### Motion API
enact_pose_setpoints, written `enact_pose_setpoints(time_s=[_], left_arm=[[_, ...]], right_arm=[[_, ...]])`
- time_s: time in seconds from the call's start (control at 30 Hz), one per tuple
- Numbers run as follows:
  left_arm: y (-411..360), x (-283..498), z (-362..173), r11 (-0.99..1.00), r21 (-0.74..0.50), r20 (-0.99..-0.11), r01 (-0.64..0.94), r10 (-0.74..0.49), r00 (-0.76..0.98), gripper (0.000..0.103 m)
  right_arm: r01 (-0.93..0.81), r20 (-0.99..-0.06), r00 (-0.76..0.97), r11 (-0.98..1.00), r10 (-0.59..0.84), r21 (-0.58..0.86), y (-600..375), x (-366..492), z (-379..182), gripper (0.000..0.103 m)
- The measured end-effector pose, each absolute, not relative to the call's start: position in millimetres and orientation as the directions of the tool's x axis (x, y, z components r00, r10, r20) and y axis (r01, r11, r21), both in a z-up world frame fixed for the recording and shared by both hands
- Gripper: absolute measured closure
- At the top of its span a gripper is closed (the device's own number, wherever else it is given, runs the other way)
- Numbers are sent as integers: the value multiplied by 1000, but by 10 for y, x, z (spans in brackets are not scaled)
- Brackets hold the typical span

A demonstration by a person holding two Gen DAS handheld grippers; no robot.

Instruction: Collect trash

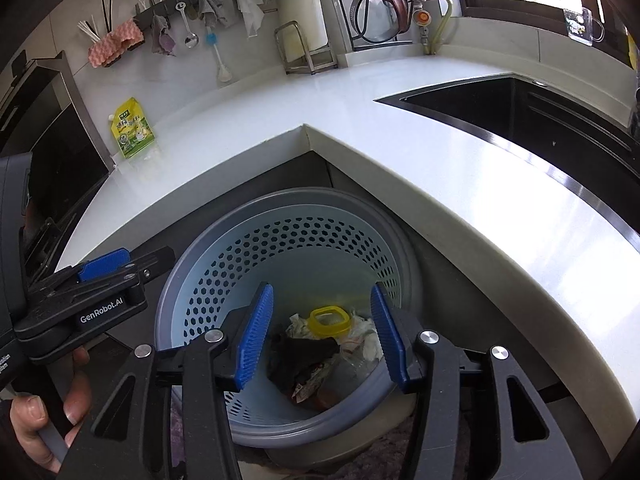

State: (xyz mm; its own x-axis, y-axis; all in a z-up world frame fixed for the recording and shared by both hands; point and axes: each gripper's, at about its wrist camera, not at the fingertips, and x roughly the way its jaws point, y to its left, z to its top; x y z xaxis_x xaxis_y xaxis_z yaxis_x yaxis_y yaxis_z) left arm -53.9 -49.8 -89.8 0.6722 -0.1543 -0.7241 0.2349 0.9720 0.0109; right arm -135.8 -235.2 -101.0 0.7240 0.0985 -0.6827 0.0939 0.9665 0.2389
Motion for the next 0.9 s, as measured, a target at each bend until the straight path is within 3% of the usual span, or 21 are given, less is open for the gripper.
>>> enact_pose_setpoints(time_s=[0.3,0.9], left_arm=[[-448,-547,-909,973,1,-724,229,-157,671,33],[-373,-560,-856,977,2,-714,213,-148,684,13]], right_arm=[[98,-682,727,971,78,217,-2311,-1351,-997,50],[102,-680,730,973,69,208,-2291,-1335,-962,38]])
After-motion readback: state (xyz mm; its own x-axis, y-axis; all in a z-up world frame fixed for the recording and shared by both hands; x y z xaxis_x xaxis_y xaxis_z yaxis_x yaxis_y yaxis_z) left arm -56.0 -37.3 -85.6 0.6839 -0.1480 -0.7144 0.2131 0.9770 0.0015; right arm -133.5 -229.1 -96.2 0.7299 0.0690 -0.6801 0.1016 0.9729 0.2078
